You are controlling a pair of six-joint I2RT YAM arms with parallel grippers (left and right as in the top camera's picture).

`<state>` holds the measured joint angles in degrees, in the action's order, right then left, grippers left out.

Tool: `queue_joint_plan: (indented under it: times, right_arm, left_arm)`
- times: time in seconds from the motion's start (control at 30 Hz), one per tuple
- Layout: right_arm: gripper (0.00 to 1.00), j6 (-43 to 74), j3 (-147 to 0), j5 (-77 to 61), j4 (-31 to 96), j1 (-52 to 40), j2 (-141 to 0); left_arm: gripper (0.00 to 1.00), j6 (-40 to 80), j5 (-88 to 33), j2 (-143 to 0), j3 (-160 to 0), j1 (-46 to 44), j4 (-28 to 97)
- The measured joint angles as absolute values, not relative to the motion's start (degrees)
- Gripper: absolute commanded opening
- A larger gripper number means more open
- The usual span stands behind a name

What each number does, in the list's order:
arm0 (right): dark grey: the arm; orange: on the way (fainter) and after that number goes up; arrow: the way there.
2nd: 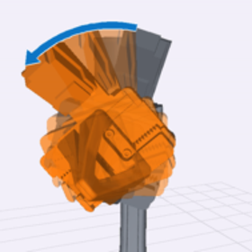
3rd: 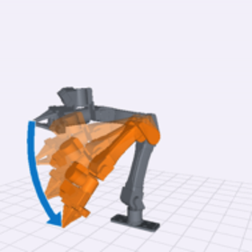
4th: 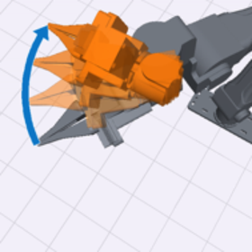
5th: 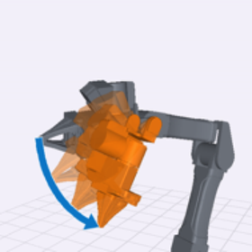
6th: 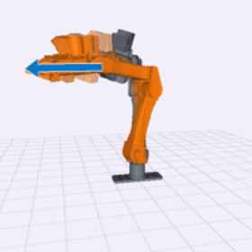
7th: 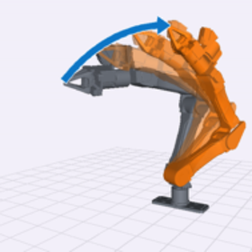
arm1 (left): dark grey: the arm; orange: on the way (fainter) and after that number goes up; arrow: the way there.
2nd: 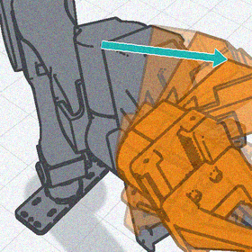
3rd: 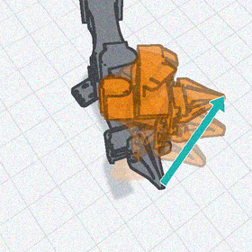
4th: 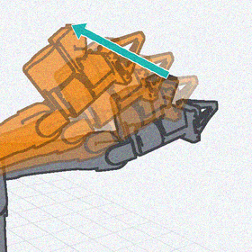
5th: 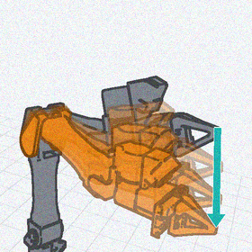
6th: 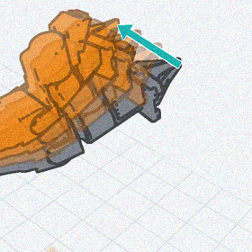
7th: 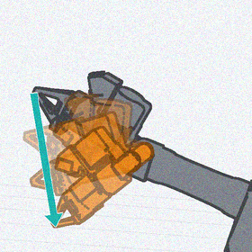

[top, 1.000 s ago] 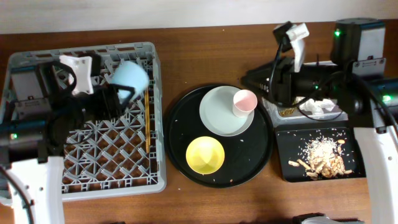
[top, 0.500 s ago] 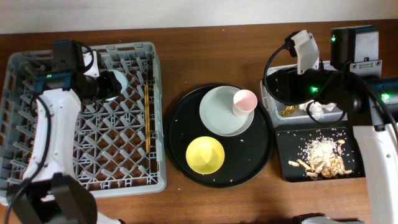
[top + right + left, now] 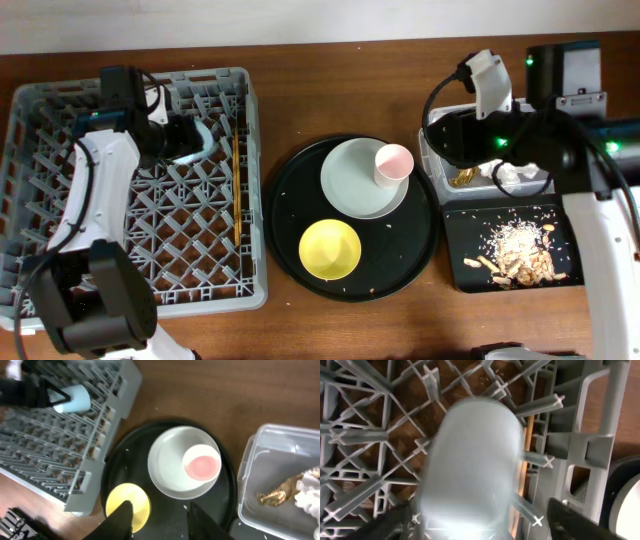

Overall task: Sort waste into correct bins and load items into the dishwasher rack
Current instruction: 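Place the blue cup upside down in the rack with the left gripper, then grasp the pink cup on the white plate with the right gripper and lift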

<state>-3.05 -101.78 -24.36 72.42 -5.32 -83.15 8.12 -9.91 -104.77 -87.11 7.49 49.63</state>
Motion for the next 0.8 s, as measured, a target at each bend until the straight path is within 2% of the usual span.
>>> queue_joint_plan:
  times: [0.17,0.23,0.3,0.53,0.8]
  right_arm:
    - [0.42,-4.1,-101.8,-23.4,73.7,-5.7,-87.8]
    - [0.45,-6.0,-101.8,-23.1,73.9,-6.9,-89.6]
    - [0.47,-7.6,-101.8,-22.3,73.9,-9.1,-91.4]
    - [0.48,-8.6,-101.8,-13.1,72.6,-18.2,-99.7]
    - [0.39,-5.1,-101.7,-3.6,70.8,-20.8,-113.1]
  left_arm:
    - [0.99,8.2,-12.2,-104.8,-87.1,7.5,47.5]
    - [0.95,8.2,-12.7,-104.8,-87.2,7.5,47.5]
    - [0.91,8.2,-13.1,-104.8,-87.4,7.5,47.7]
    - [0.91,8.3,-13.5,-98.2,-87.9,7.5,54.0]
    - [0.91,8.2,-13.5,-89.6,-88.6,7.5,62.1]
